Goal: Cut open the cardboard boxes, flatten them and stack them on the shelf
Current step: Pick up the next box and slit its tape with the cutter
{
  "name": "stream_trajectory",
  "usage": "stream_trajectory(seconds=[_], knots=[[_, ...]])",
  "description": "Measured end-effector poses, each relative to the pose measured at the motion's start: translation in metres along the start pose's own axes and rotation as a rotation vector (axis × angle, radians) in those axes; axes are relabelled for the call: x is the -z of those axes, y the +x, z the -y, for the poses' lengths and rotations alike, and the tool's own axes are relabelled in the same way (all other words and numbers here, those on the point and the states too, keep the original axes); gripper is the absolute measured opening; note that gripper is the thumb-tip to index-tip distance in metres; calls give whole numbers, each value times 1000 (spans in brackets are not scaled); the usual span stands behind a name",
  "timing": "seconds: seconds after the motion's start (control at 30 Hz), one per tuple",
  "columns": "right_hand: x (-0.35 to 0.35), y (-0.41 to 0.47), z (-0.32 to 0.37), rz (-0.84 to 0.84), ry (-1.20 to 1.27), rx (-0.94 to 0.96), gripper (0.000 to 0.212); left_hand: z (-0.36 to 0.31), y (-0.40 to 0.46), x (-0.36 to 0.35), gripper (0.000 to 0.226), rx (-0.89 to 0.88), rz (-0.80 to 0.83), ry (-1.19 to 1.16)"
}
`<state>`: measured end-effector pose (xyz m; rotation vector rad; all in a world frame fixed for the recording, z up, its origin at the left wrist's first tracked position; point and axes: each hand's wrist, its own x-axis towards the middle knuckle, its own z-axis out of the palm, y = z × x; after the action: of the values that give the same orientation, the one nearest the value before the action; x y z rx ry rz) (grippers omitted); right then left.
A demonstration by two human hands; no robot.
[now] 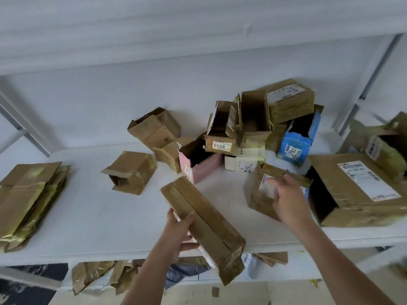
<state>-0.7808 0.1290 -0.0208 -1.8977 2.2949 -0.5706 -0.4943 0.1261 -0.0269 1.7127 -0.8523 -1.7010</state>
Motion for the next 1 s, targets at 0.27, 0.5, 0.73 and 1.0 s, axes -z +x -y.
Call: stream_trajectory(seconds=[0.27,0.5,0.73,1.0], knots=[[13,24,-41,108,-573,249,18,0,3,-8,68,9,-37,24],[5,21,41,-249,470,363,21,-1,5,-11,70,16,-68,38],[-39,25,139,100,1118,277,6,-3,5,-8,71,59,-57,-30],[-74,27,159,122,1039,211,13,1,5,-5,74,41,-43,-96]])
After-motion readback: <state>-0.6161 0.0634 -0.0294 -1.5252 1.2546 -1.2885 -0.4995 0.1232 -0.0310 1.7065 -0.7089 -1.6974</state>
